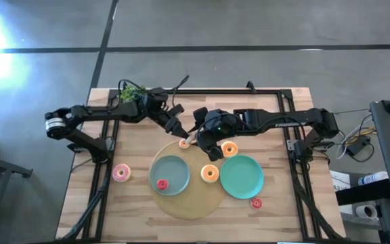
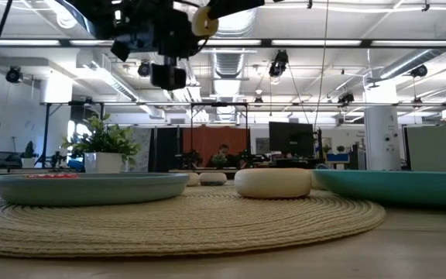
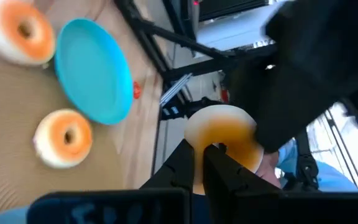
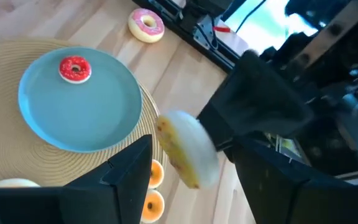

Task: Pick & Place donuts
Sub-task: Put the small yellow donut on the blue plate

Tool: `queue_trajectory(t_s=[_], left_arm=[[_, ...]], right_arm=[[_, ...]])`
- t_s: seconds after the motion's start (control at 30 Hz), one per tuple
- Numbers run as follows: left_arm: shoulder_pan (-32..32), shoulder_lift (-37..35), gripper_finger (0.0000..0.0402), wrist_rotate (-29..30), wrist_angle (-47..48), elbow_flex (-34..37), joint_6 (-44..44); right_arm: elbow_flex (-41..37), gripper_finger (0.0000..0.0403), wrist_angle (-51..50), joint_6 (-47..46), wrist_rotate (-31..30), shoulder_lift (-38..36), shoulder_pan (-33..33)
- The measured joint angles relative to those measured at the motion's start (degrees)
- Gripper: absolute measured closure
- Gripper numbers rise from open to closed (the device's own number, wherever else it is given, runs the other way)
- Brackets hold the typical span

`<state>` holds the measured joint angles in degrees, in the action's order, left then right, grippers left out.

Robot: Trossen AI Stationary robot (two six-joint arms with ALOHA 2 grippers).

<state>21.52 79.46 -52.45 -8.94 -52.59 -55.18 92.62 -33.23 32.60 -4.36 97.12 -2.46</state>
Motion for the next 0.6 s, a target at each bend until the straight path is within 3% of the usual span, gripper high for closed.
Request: queue_trajectory(t_s=[0.23, 0.6], left_arm=[[-0.6, 1.9, 0.0401, -0.3, 0.8, -1.3, 0.7], [-0.7, 2.4, 0.0401, 0.9, 2.5, -1.3, 2.0]], right_arm=[[0.0, 0.0203, -1.8, -1.0, 0.0, 0.4, 0.0], [0.0, 0.032, -3.2, -2.4, -0.2, 0.5, 0.0]])
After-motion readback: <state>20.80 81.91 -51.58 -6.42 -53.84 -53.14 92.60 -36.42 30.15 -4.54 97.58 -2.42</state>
